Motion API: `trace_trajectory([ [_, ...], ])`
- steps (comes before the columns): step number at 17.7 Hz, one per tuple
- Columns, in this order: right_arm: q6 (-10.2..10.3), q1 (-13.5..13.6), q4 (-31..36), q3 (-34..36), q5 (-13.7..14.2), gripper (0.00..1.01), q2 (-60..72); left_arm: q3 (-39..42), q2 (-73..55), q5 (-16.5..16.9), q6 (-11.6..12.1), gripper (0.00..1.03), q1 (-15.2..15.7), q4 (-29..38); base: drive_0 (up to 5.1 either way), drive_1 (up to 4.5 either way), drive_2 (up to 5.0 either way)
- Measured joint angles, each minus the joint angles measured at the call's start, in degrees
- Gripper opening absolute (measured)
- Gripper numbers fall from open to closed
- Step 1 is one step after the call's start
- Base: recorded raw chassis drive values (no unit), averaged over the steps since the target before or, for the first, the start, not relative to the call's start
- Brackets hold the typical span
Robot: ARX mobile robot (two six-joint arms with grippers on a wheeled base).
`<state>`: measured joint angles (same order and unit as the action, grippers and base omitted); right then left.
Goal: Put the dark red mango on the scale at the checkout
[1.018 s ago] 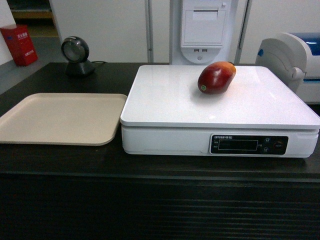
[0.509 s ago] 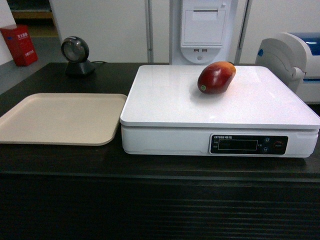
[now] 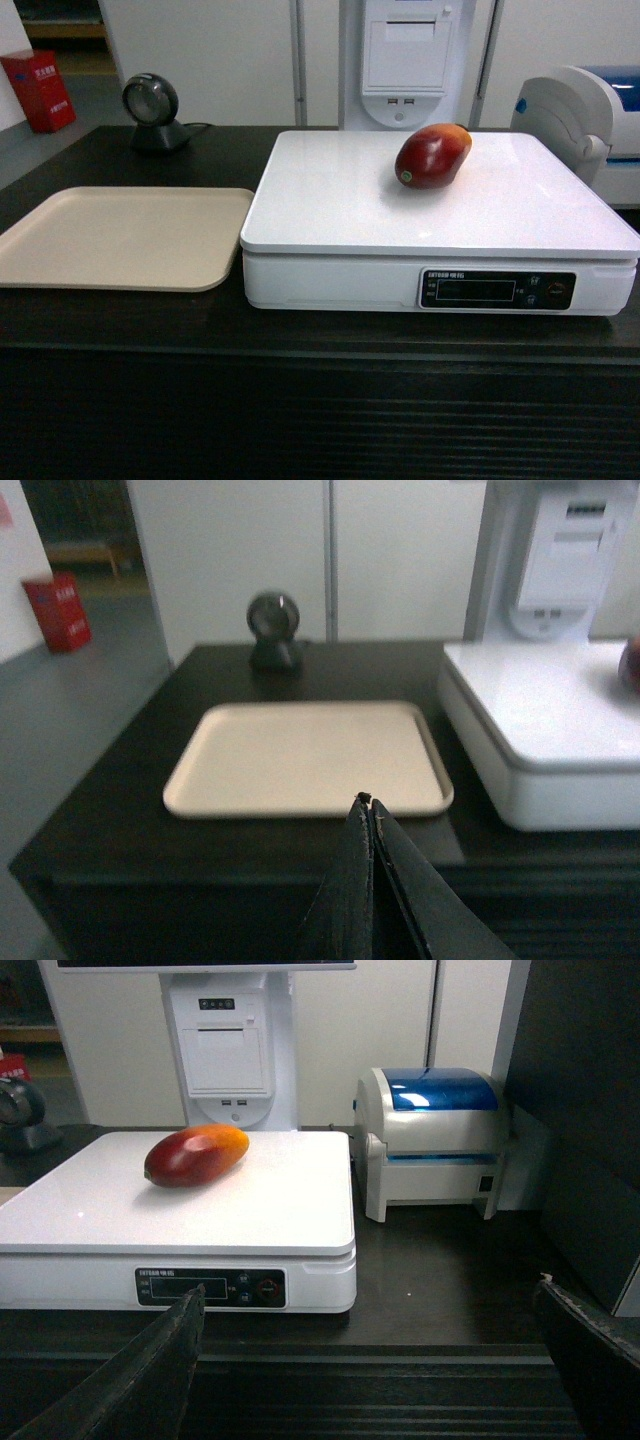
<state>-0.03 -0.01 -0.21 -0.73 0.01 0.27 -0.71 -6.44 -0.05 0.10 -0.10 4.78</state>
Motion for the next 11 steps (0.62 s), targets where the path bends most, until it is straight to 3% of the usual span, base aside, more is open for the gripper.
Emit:
trace_trajectory([
  [1,0.0,0.0,0.0,0.0,0.02,0.98,0.0,0.17,4.92,0.07,0.0,0.02,0.0,-5.6,0.0,0.0,0.0],
  [8,0.0,0.0,0.02,0.0,-0.02,0.98,0.0,0.17,5.86,0.04,-0.09,0.03,0.0,-4.96,0.0,0.0,0.0],
  [11,0.0,0.0,0.0,0.0,0.0,0.98,0.0,0.17,5.86,0.04,-0.09,0.38,0.0,-4.96,0.0,0.0,0.0],
])
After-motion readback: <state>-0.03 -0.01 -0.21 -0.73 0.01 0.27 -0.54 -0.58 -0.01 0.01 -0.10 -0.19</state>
